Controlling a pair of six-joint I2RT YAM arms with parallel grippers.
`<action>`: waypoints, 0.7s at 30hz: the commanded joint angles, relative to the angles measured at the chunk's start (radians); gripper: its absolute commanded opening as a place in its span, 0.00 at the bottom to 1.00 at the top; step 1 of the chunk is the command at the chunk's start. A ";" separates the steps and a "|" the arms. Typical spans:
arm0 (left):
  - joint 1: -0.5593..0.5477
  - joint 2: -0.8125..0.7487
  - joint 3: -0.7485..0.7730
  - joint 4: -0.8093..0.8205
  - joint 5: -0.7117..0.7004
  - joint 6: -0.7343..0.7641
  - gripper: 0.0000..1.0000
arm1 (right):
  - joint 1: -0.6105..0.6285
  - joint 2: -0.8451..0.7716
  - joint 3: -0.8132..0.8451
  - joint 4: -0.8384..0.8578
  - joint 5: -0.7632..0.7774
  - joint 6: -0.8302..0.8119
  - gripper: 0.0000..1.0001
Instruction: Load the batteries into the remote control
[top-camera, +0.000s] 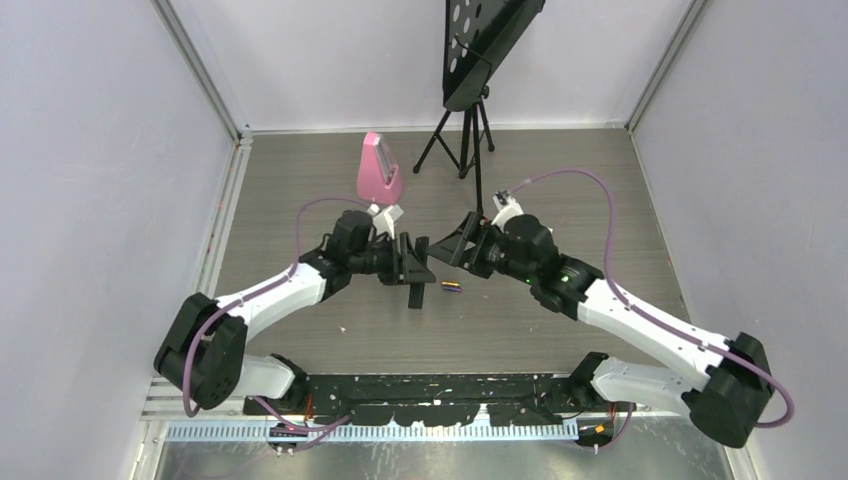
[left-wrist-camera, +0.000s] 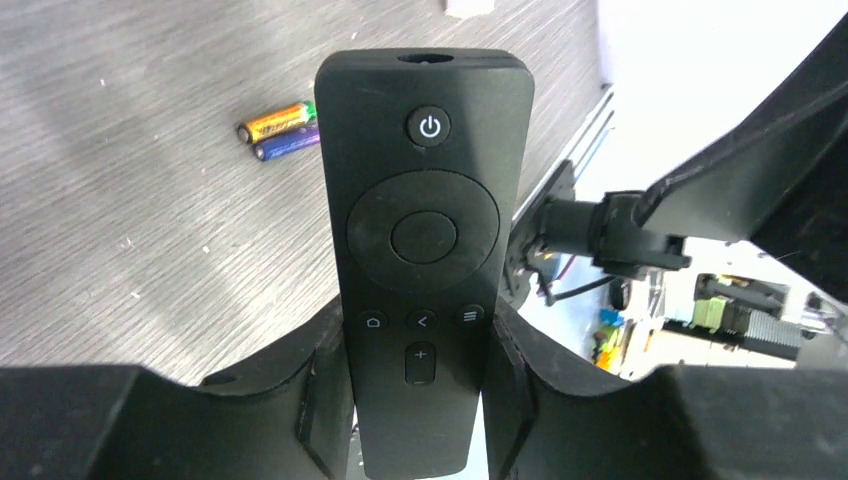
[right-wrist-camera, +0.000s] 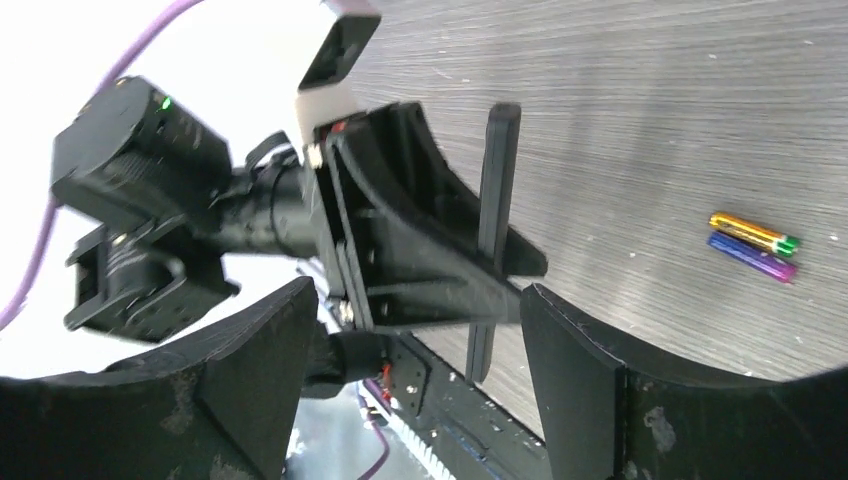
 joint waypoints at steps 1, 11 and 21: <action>0.043 -0.093 0.036 0.212 0.014 -0.199 0.08 | 0.005 -0.095 -0.030 0.124 -0.108 0.015 0.80; 0.044 -0.130 0.141 0.451 0.032 -0.399 0.08 | 0.009 -0.064 -0.027 0.266 -0.242 0.084 0.81; 0.044 -0.137 0.134 0.674 0.149 -0.540 0.08 | 0.010 -0.062 -0.016 0.467 -0.302 0.184 0.71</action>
